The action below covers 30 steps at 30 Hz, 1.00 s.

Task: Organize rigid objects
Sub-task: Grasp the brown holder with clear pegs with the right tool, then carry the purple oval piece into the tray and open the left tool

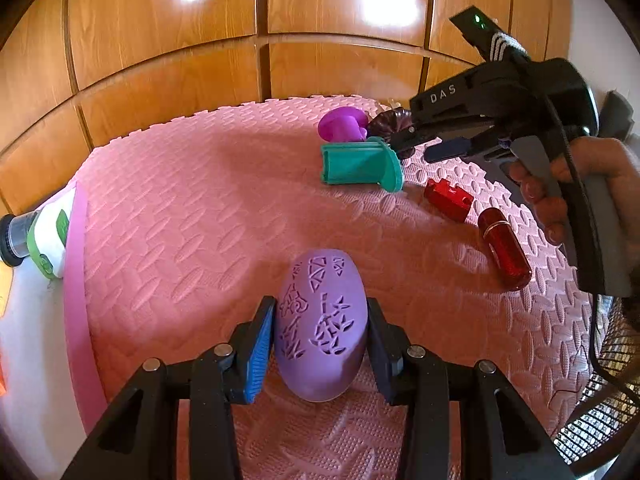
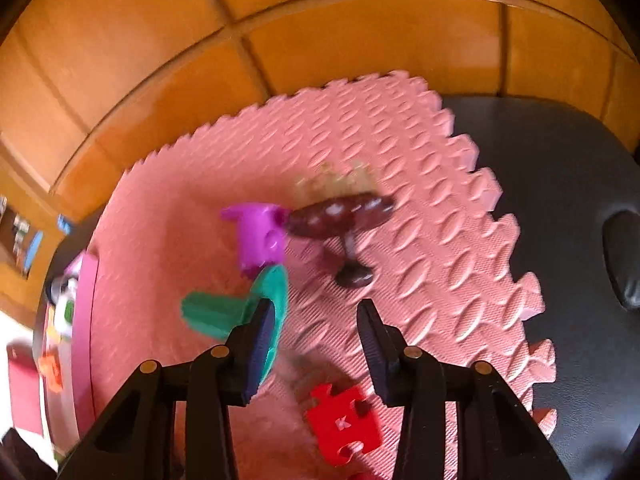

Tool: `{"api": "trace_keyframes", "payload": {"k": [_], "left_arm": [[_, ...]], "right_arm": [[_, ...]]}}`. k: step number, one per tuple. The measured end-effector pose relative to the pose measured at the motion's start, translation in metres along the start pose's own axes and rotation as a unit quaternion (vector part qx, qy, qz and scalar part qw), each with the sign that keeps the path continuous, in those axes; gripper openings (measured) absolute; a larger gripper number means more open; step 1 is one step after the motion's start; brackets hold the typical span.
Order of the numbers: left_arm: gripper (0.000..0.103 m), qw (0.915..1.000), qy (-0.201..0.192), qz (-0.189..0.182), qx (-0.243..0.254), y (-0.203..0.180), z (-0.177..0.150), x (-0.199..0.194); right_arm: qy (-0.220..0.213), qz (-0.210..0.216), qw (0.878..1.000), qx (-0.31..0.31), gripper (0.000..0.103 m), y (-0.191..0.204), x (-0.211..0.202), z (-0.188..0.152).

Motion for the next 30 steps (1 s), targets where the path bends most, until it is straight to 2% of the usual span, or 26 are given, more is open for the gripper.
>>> {"api": "trace_keyframes", "payload": {"k": [5, 10, 14, 15, 17, 18, 25, 30], "left_arm": [[0.044, 1.0, 0.0, -0.001, -0.002, 0.001, 0.001, -0.001], [0.044, 1.0, 0.0, -0.002, -0.005, 0.001, 0.002, -0.002], [0.044, 1.0, 0.0, -0.002, -0.006, 0.001, 0.002, -0.001], [0.044, 1.0, 0.0, -0.003, -0.006, 0.001, 0.002, -0.002], [0.044, 1.0, 0.0, -0.002, -0.006, 0.0, 0.002, -0.002], [0.043, 1.0, 0.0, -0.002, -0.006, 0.0, 0.002, -0.002], [0.044, 1.0, 0.001, 0.002, -0.002, -0.002, 0.002, -0.001], [0.044, 1.0, 0.001, 0.005, 0.001, -0.002, 0.003, -0.001]], "right_arm": [[-0.004, -0.02, 1.0, 0.019, 0.043, -0.016, 0.0, 0.003], [-0.005, -0.037, 0.999, -0.023, 0.043, -0.006, 0.007, 0.021], [0.021, -0.04, 0.998, -0.054, 0.042, -0.001, 0.025, 0.031], [0.023, -0.045, 0.997, -0.062, 0.041, -0.001, 0.029, 0.031], [0.015, -0.062, 0.995, -0.083, 0.025, 0.0, 0.033, 0.032], [0.012, -0.066, 0.993, -0.093, 0.02, 0.0, 0.032, 0.031], [0.03, -0.081, 0.986, -0.144, 0.022, 0.005, 0.035, 0.027], [0.023, -0.083, 0.984, -0.157, 0.022, 0.005, 0.033, 0.026]]}}
Point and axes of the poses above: each gripper's, at about its wrist camera, not at the fingertips, and x roughly the way its jaws point, y to its left, z to its top, the point moved 7 cm from there along x, roughly the way its jaws point, and after that the axes turned 14 degrees about z, right-handed, at the moved point
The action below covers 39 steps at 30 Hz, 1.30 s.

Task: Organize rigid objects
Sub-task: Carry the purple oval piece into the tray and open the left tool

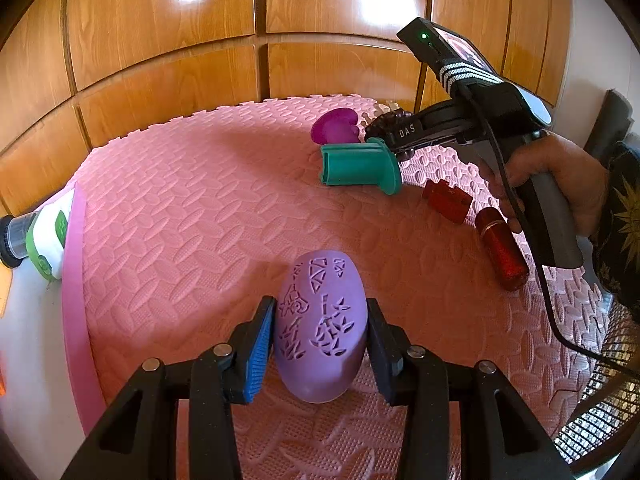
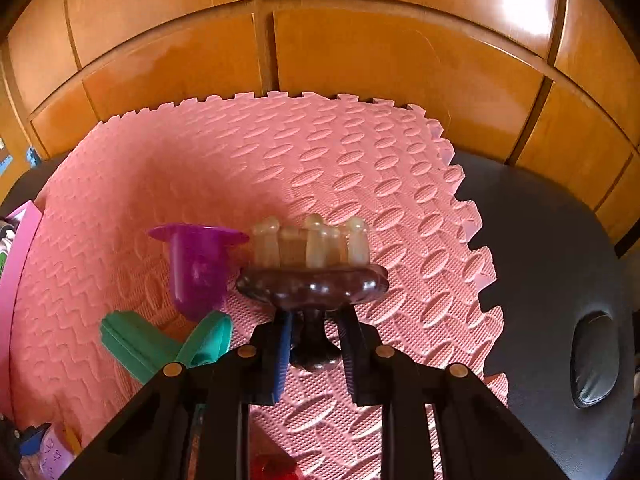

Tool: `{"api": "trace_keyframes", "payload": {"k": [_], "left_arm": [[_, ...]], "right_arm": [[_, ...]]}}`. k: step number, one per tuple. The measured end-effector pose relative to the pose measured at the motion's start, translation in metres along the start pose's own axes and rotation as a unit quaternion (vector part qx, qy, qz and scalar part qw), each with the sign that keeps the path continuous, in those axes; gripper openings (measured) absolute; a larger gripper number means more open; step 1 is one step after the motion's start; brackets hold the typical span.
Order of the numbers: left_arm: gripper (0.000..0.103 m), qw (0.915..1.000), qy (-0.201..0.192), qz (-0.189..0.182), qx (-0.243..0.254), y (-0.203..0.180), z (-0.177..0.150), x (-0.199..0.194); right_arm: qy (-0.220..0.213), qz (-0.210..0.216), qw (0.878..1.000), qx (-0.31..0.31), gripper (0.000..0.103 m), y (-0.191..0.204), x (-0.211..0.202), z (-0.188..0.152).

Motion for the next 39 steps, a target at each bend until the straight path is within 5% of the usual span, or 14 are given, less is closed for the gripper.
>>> {"api": "trace_keyframes", "payload": {"k": [22, 31, 39], "left_arm": [[0.043, 0.9999, 0.015, 0.002, 0.007, 0.004, -0.001, 0.0], [0.043, 0.9984, 0.007, -0.021, -0.052, 0.034, 0.016, -0.044], [0.043, 0.9879, -0.02, 0.009, -0.154, 0.127, 0.032, -0.087]], "right_arm": [[-0.028, 0.001, 0.999, -0.038, 0.022, 0.005, 0.001, -0.001], [-0.029, 0.005, 0.999, -0.035, 0.022, 0.004, 0.001, -0.001], [-0.03, 0.004, 0.999, -0.035, 0.022, 0.004, 0.001, -0.002]]}}
Point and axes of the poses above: each gripper's, at about its wrist camera, not at the fingertips, and x roughly the way its jaws point, y to its left, z to its top, the point moved 7 cm from there along x, roughly the way its jaws point, and after that the axes turned 14 degrees about z, right-handed, at the moved point
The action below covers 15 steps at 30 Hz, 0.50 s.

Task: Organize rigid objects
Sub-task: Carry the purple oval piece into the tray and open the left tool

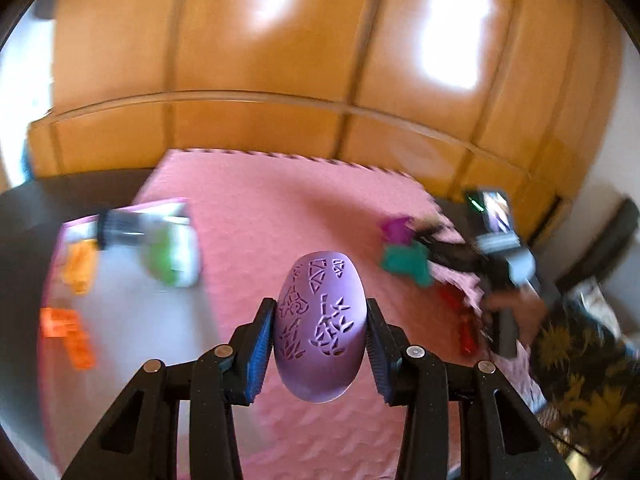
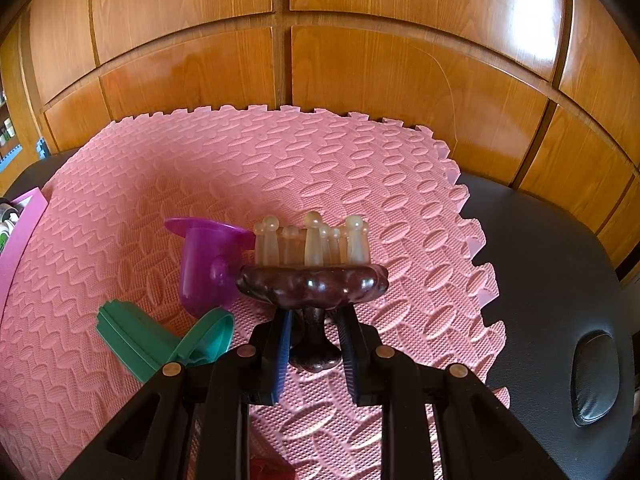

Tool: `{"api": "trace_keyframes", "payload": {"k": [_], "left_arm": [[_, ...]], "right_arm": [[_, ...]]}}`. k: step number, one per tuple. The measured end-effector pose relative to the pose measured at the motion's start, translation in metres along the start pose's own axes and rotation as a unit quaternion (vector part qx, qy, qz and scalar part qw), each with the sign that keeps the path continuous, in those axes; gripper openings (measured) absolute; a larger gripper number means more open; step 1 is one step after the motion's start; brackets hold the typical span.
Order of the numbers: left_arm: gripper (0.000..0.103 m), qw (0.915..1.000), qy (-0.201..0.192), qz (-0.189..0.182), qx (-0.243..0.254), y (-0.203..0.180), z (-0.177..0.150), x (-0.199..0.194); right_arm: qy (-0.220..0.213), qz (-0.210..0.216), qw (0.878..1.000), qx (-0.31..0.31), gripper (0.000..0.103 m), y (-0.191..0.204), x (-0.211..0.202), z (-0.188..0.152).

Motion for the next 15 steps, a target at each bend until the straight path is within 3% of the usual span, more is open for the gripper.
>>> {"api": "trace_keyframes", "payload": {"k": [3, 8, 15], "left_arm": [[0.043, 0.9977, 0.013, 0.047, -0.047, 0.054, 0.004, 0.008], [0.043, 0.9875, 0.063, 0.08, -0.121, 0.115, -0.001, 0.037], [0.043, 0.9805, 0.085, 0.105, -0.143, 0.145, 0.007, 0.07]], "right_arm": [[0.0, -0.002, 1.0, -0.001, 0.022, 0.0, 0.0, 0.0], [0.0, -0.004, 1.0, -0.003, 0.022, 0.001, 0.0, 0.0], [0.0, -0.005, 1.0, -0.003, 0.022, 0.001, 0.0, 0.0]]}}
Point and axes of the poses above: each gripper's, at about its wrist camera, not at the fingertips, and x roughly the way its jaws point, y to its left, z to its top, the point moved 7 cm from there along x, roughly the way its jaws point, and after that the axes turned 14 degrees about z, right-handed, at the moved point
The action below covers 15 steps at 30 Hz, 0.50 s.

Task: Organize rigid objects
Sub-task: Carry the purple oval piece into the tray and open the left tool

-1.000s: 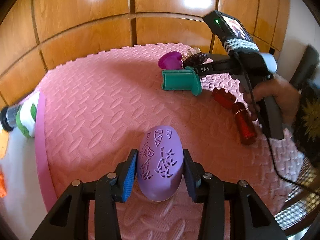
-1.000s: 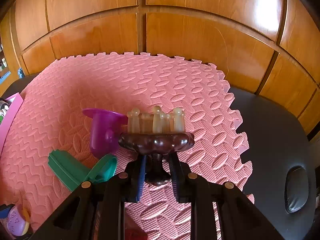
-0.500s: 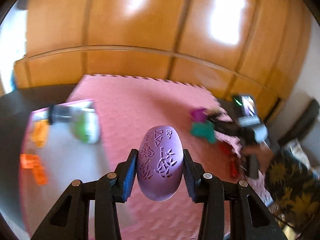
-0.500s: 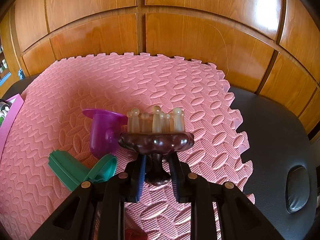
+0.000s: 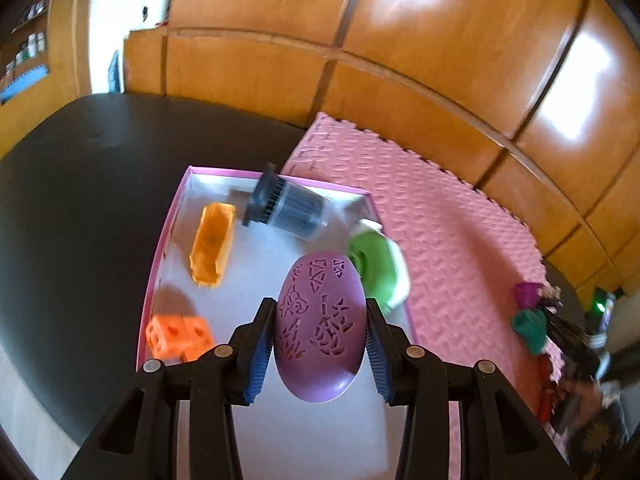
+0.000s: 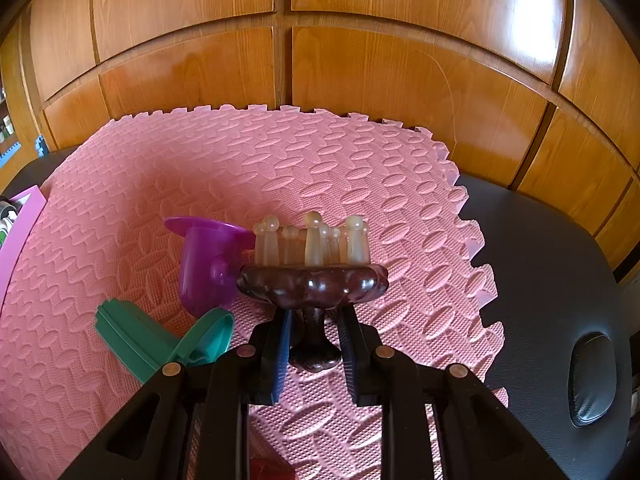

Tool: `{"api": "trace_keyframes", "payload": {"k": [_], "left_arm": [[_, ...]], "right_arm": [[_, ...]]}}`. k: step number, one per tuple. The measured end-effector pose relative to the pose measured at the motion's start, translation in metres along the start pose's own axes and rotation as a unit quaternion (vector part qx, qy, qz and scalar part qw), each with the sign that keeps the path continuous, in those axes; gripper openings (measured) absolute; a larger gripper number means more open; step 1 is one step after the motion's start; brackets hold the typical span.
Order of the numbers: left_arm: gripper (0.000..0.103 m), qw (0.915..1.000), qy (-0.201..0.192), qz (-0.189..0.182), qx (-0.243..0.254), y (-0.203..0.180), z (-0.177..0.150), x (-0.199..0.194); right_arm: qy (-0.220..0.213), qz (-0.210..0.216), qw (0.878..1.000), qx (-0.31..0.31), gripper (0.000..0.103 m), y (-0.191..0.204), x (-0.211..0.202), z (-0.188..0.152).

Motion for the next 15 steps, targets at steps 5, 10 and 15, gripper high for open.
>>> {"api": "trace_keyframes", "payload": {"k": [5, 10, 15], "left_arm": [[0.043, 0.9995, -0.004, 0.031, 0.009, 0.0, 0.01, 0.022], [0.043, 0.9984, 0.004, 0.053, 0.021, -0.002, 0.016, 0.043], [0.045, 0.9971, 0.01, 0.067, 0.034, -0.004, 0.017, 0.057]], "right_arm": [[0.0, 0.0, 1.0, 0.0, 0.022, 0.0, 0.0, 0.0], [0.0, -0.001, 1.0, 0.0, 0.022, 0.0, 0.0, 0.0], [0.0, -0.001, 1.0, 0.0, 0.022, 0.0, 0.0, 0.0]]}}
Point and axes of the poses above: each gripper's, at about its wrist camera, not at the fingertips, and x roughly the way its jaws point, y to its left, z to its top, the point moved 7 cm from there along x, roughly the way its jaws point, and after that the axes turned 14 degrees about z, right-handed, at the moved point
